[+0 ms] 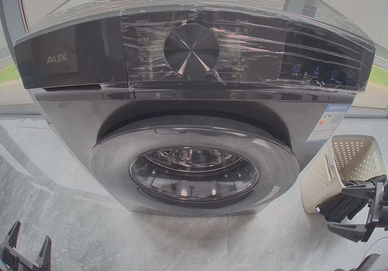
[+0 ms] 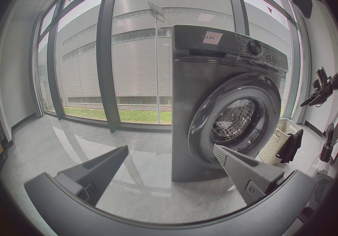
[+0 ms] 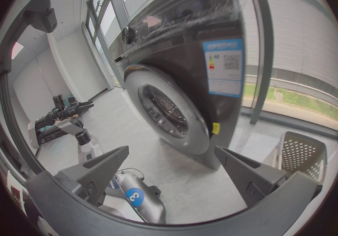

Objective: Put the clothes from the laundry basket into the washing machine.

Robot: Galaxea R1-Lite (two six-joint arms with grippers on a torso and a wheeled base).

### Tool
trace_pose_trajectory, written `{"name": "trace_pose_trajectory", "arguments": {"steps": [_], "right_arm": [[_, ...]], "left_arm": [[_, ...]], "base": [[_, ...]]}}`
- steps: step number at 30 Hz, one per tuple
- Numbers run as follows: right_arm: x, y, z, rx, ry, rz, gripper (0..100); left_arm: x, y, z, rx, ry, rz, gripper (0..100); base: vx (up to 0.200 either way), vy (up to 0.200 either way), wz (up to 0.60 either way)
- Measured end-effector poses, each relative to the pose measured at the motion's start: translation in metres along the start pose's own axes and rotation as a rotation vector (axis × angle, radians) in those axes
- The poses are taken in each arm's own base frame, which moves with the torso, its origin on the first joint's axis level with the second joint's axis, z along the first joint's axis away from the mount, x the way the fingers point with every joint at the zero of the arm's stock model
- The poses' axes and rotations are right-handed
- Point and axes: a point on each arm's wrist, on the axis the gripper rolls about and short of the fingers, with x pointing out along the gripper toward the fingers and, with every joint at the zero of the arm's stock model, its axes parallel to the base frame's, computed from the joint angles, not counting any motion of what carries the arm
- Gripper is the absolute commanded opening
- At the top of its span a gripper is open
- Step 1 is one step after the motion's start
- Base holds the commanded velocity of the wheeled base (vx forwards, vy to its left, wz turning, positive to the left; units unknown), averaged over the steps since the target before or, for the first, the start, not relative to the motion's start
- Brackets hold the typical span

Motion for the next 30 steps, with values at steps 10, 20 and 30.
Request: {"name": "trace_pose_trajectory", "arguments": {"steps": [10, 20, 30], "right_arm": [[0.055, -0.014, 0.022, 0.04, 0.016, 0.051, 100], [0.094, -0.023, 0.035, 0.051, 0.003, 0.014, 100], [0.123, -0.031, 0.042, 0.041, -0.02, -0.009, 100]], "left_arm": [[0.0, 0.0, 0.0, 0.0, 0.0, 0.0, 100], [0.0, 0.0, 0.0, 0.0, 0.0, 0.0, 100], [0.0, 0.0, 0.0, 0.0, 0.0, -0.001, 100]], "base": [[0.0, 0.0, 0.0], [0.0, 0.0, 0.0], [0.0, 0.0, 0.0]]}}
